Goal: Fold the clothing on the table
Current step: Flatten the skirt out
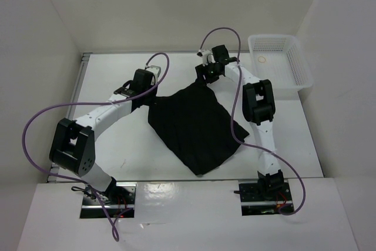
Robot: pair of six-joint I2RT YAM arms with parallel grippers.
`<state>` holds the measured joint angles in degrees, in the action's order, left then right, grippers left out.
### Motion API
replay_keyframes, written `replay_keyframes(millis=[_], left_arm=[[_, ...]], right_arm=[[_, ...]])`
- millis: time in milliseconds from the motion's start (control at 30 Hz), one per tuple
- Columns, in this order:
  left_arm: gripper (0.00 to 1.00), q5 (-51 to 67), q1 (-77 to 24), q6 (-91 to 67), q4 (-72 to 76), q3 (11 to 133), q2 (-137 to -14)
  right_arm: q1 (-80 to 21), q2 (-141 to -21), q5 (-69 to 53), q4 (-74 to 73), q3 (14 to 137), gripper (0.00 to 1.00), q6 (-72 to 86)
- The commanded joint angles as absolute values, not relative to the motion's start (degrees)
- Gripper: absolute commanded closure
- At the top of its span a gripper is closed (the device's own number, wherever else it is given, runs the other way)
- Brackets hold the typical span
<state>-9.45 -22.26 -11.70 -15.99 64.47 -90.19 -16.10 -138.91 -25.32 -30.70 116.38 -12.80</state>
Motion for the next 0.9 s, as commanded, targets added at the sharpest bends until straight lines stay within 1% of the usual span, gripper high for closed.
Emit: replay_keyframes(millis=[0, 100, 367, 567, 600, 700, 733, 800, 867], left_arm=[[1.00, -8.26, -22.15, -10.37, -14.24, 64.25, -88.86], [1.00, -8.26, -22.15, -9.84, -14.24, 63.73, -88.33], [1.00, -6.59, -22.15, -8.79, -13.71, 63.19, -88.33], [1.00, -6.06, -22.15, -8.26, -13.18, 62.67, -87.81], [1.00, -6.06, -22.15, -8.26, -13.18, 62.06, -87.80], [1.00, -6.06, -22.15, -8.26, -12.66, 61.52, -87.80], [1.00, -6.06, -22.15, -7.74, -12.66, 61.52, -87.19], [1.00, -7.64, -22.15, -7.13, -12.66, 61.52, -86.49], [1.00, -7.65, -21.45, -6.60, -13.18, 63.18, -84.30]], right_arm=[[-16.17, -139.75, -26.89, -31.64, 120.75, 0.36, -13.80], [-16.17, -140.97, -27.42, -32.17, 122.25, 0.38, -13.80], [-17.31, -145.37, -29.36, -36.20, 128.48, 0.52, -14.33], [-18.46, -147.22, -29.88, -37.96, 129.90, 0.72, -15.38], [-18.46, -147.22, -29.36, -37.97, 129.90, 0.79, -15.38], [-18.46, -147.22, -28.83, -38.58, 129.90, 0.91, -15.38], [-18.46, -146.43, -28.83, -38.58, 129.90, 1.00, -15.38], [-18.46, -144.68, -28.04, -38.58, 128.07, 1.00, -15.38], [-18.46, -139.68, -26.81, -37.80, 126.05, 1.00, -15.38]])
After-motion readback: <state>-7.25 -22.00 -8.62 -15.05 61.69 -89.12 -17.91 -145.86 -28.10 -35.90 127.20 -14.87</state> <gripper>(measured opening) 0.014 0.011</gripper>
